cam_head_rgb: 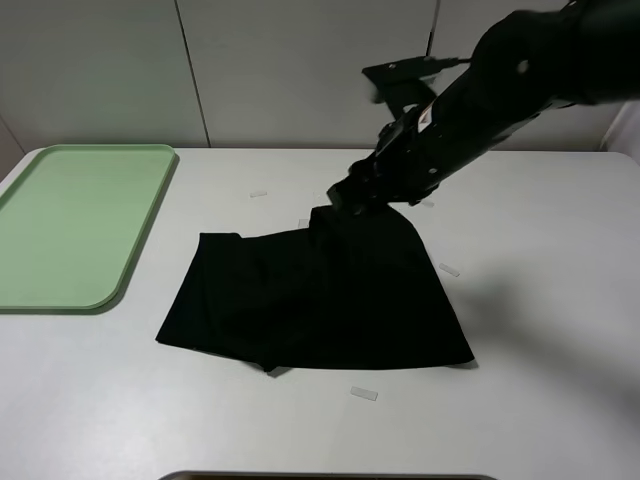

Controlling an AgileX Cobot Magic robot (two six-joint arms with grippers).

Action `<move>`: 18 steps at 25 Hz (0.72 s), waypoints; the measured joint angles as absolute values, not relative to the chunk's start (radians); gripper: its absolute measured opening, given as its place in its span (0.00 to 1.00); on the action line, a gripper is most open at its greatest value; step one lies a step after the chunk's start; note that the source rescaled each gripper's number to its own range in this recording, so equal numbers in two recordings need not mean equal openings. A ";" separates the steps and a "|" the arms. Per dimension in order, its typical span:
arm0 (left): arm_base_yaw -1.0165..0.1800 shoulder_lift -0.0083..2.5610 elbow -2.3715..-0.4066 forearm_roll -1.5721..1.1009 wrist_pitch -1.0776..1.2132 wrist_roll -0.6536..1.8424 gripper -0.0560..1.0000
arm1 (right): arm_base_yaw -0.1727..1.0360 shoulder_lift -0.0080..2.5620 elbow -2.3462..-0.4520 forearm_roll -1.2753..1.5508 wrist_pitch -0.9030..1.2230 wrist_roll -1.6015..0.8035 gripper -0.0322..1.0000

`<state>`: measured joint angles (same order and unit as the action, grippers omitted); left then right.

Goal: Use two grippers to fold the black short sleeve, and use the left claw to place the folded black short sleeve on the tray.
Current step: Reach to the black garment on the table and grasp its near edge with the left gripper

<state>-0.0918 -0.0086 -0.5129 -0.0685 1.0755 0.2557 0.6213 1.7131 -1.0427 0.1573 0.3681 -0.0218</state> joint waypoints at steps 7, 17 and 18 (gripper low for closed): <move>-0.092 -0.009 -0.513 -0.068 1.076 0.256 1.00 | 0.498 1.516 -1.043 -0.025 0.510 -0.023 0.85; -0.092 -0.009 -0.513 -0.068 1.076 0.256 1.00 | 0.469 1.128 -1.043 -0.276 0.762 -0.024 1.00; -0.092 -0.009 -0.513 -0.068 1.076 0.256 1.00 | 0.469 1.088 -1.043 -0.291 0.801 -0.026 1.00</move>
<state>-0.0918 -0.0086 -0.5129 -0.0675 1.0755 0.2557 0.4689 1.0880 -1.0427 -0.2911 0.8012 -0.0256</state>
